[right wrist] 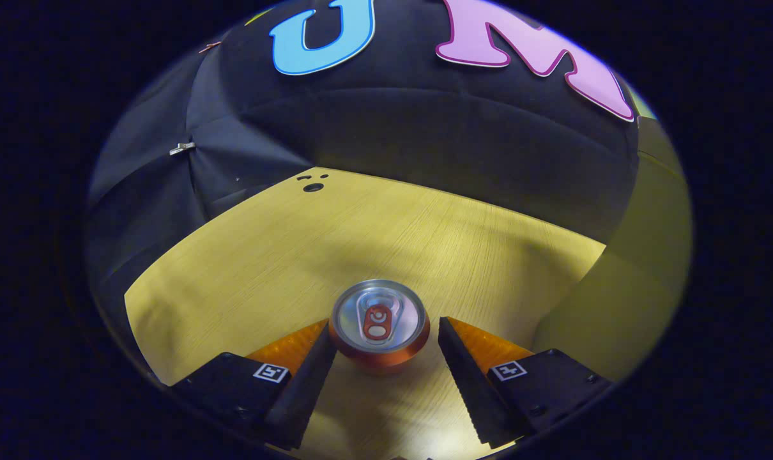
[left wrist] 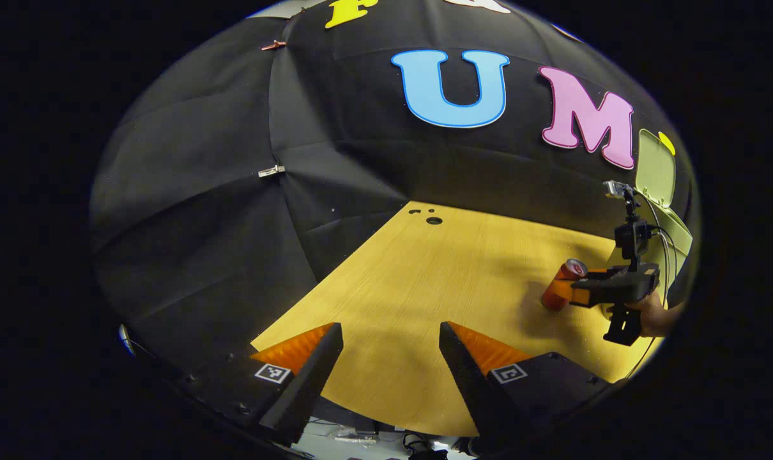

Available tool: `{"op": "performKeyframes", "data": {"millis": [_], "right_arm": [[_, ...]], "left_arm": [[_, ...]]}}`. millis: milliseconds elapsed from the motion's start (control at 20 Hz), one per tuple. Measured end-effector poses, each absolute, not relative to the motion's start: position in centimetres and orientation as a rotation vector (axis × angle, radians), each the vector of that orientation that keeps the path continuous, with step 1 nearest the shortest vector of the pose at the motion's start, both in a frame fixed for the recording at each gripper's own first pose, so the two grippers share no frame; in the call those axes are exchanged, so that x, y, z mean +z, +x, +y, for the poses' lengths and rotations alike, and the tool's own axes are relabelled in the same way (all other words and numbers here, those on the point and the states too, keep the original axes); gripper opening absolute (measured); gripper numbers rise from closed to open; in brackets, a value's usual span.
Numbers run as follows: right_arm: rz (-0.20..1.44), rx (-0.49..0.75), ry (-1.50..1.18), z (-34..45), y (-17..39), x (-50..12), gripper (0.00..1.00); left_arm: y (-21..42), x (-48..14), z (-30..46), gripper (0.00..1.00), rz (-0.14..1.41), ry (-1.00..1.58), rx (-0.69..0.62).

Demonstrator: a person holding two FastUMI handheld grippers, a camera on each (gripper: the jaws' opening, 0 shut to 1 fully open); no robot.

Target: Press the lid of the desktop garbage bin to open it, pick up the crumpled paper on the desktop and throw it into the bin, then pick up the pop can on the desktop and drop it into the bin, and finally close the garbage bin lid.

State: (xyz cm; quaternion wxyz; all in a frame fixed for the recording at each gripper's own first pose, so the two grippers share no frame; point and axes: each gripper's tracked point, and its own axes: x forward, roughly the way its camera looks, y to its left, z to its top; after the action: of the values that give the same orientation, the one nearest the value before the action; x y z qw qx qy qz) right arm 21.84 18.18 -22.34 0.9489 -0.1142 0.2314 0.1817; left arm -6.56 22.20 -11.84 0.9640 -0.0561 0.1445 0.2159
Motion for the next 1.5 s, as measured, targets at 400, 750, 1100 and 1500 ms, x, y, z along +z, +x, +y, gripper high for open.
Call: {"op": "performKeyframes", "data": {"millis": [400, 750, 1100, 1500], "right_arm": [[0.488, 0.375, -0.23, 19.0, 22.6, -23.0, 0.83], [0.431, 0.445, -0.262, 19.8, 20.2, -19.3, 0.84], [0.321, 0.48, -0.237, 20.3, 16.9, -11.6, 0.83], [0.167, 0.416, -0.18, 17.8, 13.8, -1.1, 0.83]], "left_arm": [[-7.3, -12.6, 21.3, 0.98, 0.301, -0.135, 0.443], [-6.5, -12.6, 20.3, 0.98, 0.29, -0.145, 0.414], [-5.5, -11.5, 19.2, 0.98, 0.245, -0.129, 0.348], [-4.2, -11.6, 18.0, 0.98, 0.22, -0.126, 0.234]]}}
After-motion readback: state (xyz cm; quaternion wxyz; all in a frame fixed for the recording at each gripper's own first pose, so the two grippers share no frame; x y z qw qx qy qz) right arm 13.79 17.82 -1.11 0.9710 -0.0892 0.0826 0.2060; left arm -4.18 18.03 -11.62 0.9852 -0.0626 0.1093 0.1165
